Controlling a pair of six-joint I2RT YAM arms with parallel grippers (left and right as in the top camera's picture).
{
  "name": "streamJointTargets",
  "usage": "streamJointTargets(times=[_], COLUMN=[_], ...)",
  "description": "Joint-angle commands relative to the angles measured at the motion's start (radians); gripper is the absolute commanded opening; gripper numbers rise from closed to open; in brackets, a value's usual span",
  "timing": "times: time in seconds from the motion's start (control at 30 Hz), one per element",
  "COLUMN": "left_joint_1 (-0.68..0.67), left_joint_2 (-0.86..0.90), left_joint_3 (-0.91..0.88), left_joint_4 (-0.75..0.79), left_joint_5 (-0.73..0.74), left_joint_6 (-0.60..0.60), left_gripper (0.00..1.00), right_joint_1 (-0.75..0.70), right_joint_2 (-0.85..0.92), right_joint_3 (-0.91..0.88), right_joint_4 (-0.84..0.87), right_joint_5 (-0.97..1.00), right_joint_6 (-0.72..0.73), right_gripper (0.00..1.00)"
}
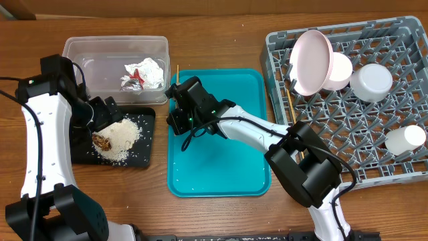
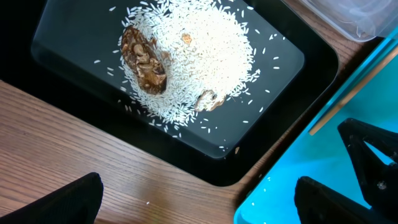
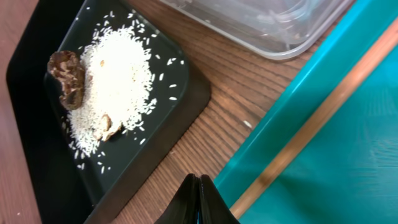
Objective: Sort waste into correct bins and load items into the dishwasher
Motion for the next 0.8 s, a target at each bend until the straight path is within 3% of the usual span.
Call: streamJointTargets(times=[0.0, 0.77], left_joint_1=[0.002, 0.002], left_joint_2=[-0.019, -0.019], left_joint_3=[0.021, 0.021], left_joint_4=[-0.003, -0.003], left_joint_5=[0.008, 0.007], left_joint_6=[-0.021, -0.021], left_gripper=[1.0, 1.0], right_joint_1=[0.006, 0.005], right_joint_2=[0.011, 0.059], right_joint_3=[0.006, 0.006], right_joint_4=[0.008, -0.026], right_joint_5=[0.03, 0.035], right_joint_6=[0.005, 0.028], right_gripper=[0.04, 0.04])
